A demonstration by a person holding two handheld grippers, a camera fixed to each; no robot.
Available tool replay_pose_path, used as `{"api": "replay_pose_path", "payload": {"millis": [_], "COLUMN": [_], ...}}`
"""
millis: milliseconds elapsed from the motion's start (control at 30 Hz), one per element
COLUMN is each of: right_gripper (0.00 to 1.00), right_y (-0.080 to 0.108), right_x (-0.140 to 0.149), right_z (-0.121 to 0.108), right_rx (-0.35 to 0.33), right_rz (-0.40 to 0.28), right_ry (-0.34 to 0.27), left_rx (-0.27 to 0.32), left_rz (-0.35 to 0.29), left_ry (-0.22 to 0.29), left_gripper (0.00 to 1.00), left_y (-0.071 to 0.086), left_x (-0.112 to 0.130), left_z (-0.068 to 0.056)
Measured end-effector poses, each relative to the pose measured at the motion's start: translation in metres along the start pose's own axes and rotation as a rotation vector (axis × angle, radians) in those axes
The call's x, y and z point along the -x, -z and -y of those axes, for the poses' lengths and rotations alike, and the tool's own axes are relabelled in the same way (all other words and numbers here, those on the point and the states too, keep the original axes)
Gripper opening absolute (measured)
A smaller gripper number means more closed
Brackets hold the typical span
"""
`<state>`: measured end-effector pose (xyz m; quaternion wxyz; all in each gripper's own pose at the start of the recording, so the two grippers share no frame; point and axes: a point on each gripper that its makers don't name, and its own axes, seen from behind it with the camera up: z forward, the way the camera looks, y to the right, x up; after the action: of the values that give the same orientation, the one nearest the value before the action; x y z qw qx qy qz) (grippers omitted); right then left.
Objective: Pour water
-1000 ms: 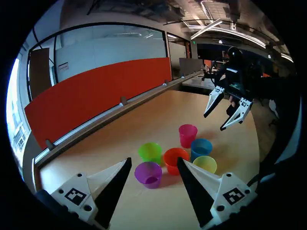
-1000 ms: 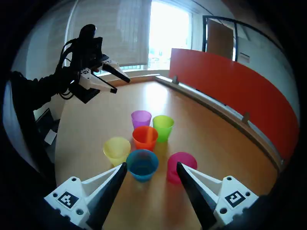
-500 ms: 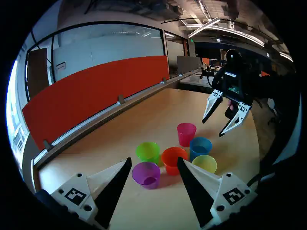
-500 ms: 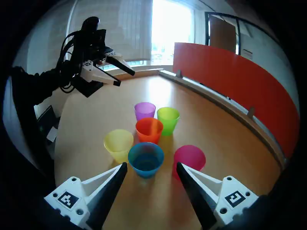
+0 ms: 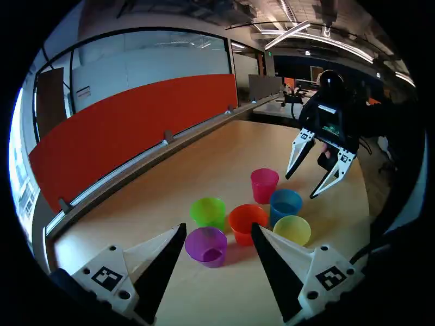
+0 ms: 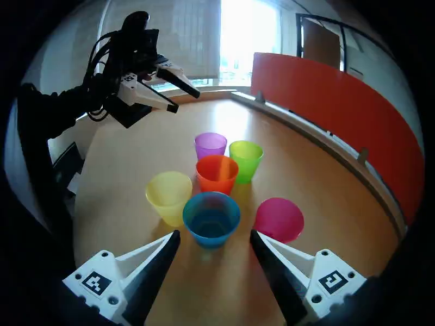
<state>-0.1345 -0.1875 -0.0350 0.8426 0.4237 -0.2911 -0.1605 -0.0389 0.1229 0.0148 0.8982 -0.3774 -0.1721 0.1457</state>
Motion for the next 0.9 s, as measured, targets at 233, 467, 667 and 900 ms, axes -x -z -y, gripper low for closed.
{"api": "replay_pose_path", "payload": {"millis": [233, 467, 667, 900], "right_gripper": [1.00, 1.00, 1.00, 1.00], "right_y": [-0.007, -0.016, -0.027, -0.039], "right_x": [0.006, 0.012, 0.013, 0.013], "right_z": [0.001, 0.002, 0.004, 0.002], "right_rx": [-0.007, -0.015, -0.022, -0.025], "right_rz": [0.011, 0.024, 0.025, 0.024], "right_ry": [0.003, 0.008, 0.012, 0.011], "left_rx": [0.000, 0.003, 0.001, 0.001], "left_rz": [0.005, 0.007, 0.011, 0.013], "left_ry": [-0.005, -0.007, -0.007, -0.007], "left_gripper": [0.87, 0.87, 0.87, 0.87], "left_y": [-0.004, -0.007, -0.010, -0.014], "left_x": [0.003, 0.005, 0.008, 0.010], "left_z": [0.003, 0.004, 0.007, 0.010]}}
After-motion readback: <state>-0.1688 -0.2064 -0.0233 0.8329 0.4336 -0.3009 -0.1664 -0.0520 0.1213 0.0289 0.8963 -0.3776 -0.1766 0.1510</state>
